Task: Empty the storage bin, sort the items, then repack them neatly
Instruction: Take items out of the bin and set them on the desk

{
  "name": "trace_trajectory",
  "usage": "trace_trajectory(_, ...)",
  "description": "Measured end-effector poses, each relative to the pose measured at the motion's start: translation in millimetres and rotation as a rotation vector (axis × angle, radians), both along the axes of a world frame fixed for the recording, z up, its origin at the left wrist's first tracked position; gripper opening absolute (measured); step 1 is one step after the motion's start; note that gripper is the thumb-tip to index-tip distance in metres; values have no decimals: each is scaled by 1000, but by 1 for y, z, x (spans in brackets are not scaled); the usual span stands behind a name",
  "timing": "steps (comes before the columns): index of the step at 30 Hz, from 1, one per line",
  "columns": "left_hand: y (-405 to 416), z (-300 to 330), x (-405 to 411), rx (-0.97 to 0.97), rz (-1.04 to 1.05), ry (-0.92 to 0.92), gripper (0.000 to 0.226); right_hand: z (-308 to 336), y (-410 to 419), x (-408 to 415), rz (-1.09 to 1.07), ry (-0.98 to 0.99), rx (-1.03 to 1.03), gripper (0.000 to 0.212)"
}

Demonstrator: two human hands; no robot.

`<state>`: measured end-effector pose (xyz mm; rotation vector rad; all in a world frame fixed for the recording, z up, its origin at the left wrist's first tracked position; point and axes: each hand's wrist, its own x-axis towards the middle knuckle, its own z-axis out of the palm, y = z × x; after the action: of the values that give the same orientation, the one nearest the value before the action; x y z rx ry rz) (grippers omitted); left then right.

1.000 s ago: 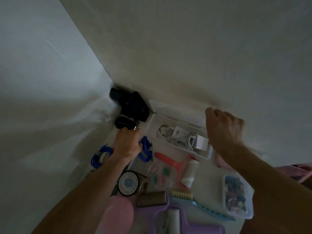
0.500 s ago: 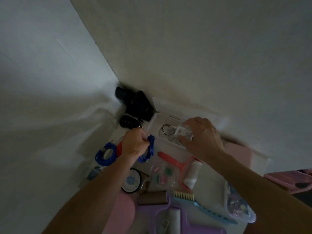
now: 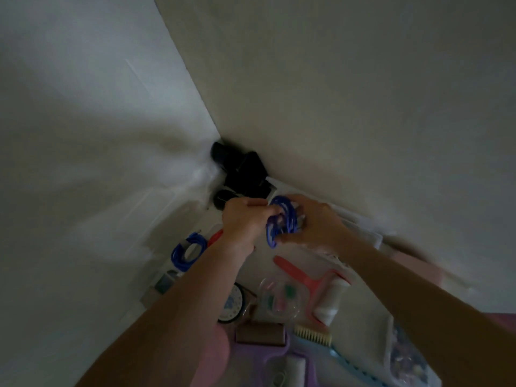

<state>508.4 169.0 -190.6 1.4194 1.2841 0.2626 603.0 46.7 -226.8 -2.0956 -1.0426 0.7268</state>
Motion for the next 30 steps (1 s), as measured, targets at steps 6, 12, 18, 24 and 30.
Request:
trace_trajectory(6, -18, 5, 17, -421, 43, -222, 20, -10, 7, 18, -245, 574, 95, 44)
trace_trajectory(12, -17, -4, 2, 119, -218, -27, 14, -40, 13, 32, -485, 559, 60, 30)
trace_trajectory(18, 42, -7, -64, 839, -452, 437, 21, -48, 19, 29, -396, 415, -178, 23)
trace_trajectory(24, 66, -23, -90, 901, -825, 796, 33, -47, 32, 25, -253, -92, -415, 48)
trace_trajectory(30, 61, -29, -89, 887, -733, 638, 17, -40, 36, 24, -281, -217, -455, 46)
